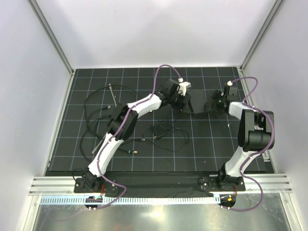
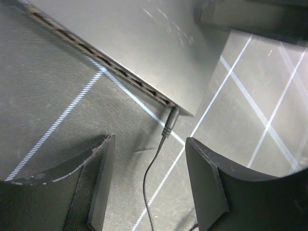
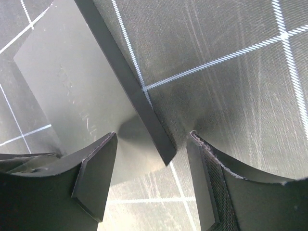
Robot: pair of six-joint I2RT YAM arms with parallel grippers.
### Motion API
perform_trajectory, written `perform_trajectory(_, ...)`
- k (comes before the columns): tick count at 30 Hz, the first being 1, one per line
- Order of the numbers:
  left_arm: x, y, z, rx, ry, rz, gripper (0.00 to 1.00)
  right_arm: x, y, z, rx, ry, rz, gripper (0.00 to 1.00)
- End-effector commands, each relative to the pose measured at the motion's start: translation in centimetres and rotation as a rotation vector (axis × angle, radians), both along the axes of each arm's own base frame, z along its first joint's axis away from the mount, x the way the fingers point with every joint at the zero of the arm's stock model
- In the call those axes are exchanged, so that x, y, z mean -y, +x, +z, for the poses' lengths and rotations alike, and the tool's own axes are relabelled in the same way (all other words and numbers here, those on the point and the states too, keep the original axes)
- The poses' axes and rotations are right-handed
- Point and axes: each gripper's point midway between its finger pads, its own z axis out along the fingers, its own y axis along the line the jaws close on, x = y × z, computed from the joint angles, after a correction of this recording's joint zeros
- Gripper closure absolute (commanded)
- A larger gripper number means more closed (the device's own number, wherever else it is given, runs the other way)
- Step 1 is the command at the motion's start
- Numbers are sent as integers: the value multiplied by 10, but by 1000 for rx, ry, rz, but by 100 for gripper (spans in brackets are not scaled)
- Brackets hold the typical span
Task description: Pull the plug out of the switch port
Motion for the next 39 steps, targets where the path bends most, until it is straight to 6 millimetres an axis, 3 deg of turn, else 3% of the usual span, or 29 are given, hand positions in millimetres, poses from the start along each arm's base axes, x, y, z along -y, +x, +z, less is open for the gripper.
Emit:
perform_trajectory(1,13,-13,33,209,16,-162,36,2,1,26,52,-43,11,33)
perform_trajectory(6,13,-5,25,351,136,-165,35,2,-3,31,53,-43,18,33)
perform_trajectory(11,19,-10,14,504,259,-254,39,0,-6,40,66,-44,26,33)
perform_trajectory(21,25,-9,-2,547,333,-238,64,-16,-5,51,92,-27,57,33)
perform_trajectory(27,30,-14,-11,530,337,-226,78,-16,-12,44,68,-29,43,34)
perform_trajectory(35,35,-16,-8,508,304,-194,86,-22,-18,46,78,15,31,35)
perform_trajectory(39,38,-22,-8,487,284,-208,100,-26,-21,49,78,33,44,36)
